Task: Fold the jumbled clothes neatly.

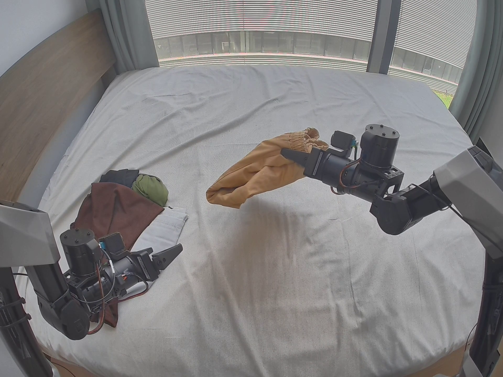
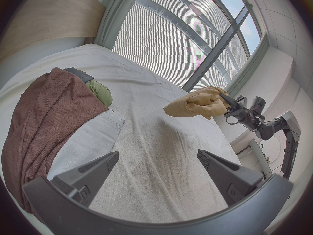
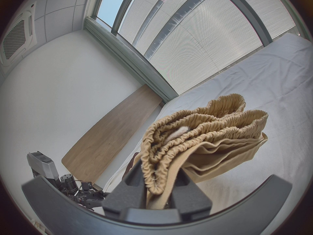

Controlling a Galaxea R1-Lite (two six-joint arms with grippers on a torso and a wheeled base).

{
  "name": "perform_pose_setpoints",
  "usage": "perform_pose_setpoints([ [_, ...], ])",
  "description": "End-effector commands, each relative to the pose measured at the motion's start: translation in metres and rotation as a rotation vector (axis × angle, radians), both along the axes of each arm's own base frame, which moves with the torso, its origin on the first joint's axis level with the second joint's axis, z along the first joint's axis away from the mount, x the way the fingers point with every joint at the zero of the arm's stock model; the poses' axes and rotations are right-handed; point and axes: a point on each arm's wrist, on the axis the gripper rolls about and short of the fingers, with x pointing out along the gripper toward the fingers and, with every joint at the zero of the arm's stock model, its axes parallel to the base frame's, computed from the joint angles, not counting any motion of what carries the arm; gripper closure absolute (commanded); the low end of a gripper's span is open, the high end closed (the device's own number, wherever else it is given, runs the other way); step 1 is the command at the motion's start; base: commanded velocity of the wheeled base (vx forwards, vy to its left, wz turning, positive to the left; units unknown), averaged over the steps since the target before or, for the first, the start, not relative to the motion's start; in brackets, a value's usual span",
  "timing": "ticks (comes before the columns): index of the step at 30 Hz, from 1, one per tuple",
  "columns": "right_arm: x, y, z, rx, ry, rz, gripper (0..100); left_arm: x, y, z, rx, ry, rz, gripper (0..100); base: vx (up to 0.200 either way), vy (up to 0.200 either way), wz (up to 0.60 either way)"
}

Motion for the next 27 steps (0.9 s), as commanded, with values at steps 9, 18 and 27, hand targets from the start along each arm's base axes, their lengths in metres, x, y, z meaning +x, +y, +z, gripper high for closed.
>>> perform_pose_setpoints([
  [9, 0.046, 0.015, -0.010, -0.002, 0.006, -0.011, 100, -0.001, 0.000, -0.002, 0.002, 0.010, -0.002, 0, 0.000, 0.000, 0.00],
  [18, 0.069, 0.024, -0.036, -0.012, 0.017, -0.013, 100, -0.001, 0.000, -0.003, 0.002, 0.013, 0.001, 0, 0.000, 0.000, 0.00],
  [27, 0.071, 0.002, -0.118, -0.106, 0.108, -0.049, 100, -0.001, 0.001, -0.002, 0.002, 0.010, 0.005, 0, 0.000, 0.000, 0.00],
])
